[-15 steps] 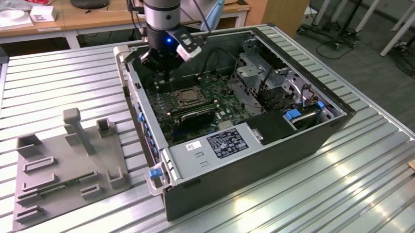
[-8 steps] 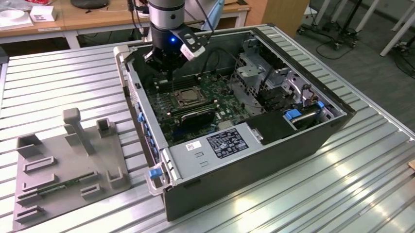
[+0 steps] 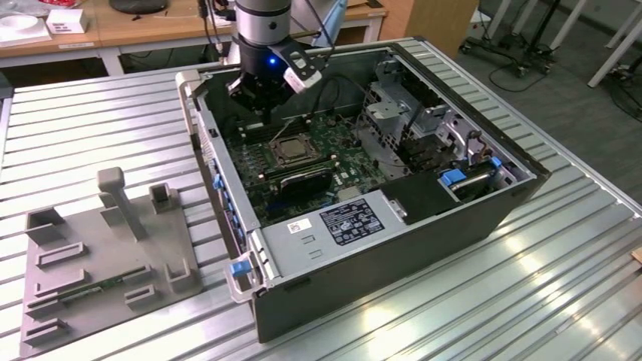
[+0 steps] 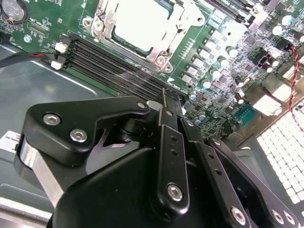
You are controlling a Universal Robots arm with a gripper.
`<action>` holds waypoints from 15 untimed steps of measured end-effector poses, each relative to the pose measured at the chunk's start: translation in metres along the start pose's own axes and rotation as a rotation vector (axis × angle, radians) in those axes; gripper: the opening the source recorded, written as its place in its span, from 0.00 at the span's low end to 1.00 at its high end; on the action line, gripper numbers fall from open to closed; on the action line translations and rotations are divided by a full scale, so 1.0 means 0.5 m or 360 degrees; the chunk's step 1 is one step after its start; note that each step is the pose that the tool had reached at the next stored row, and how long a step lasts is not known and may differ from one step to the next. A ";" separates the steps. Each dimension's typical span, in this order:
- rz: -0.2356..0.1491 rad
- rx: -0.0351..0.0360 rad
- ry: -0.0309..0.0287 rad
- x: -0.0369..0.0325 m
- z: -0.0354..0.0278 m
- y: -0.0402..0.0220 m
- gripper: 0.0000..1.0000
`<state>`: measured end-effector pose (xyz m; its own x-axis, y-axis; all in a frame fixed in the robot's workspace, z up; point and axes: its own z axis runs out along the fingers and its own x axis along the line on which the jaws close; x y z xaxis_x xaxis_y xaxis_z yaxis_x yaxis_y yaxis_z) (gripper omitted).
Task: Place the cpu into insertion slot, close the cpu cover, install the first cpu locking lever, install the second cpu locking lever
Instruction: 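Install the first cpu locking lever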
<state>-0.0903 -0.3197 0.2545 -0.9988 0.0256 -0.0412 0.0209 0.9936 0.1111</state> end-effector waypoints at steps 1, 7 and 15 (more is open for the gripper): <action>0.0000 0.0000 0.00000 0.000 0.000 0.000 0.11; 0.0000 0.0000 0.00006 -0.008 0.001 0.000 0.11; 0.0000 0.0000 0.00015 -0.038 0.006 0.000 0.11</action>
<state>-0.0712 -0.3197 0.2524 -0.9989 0.0255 -0.0402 0.0209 0.9936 0.1112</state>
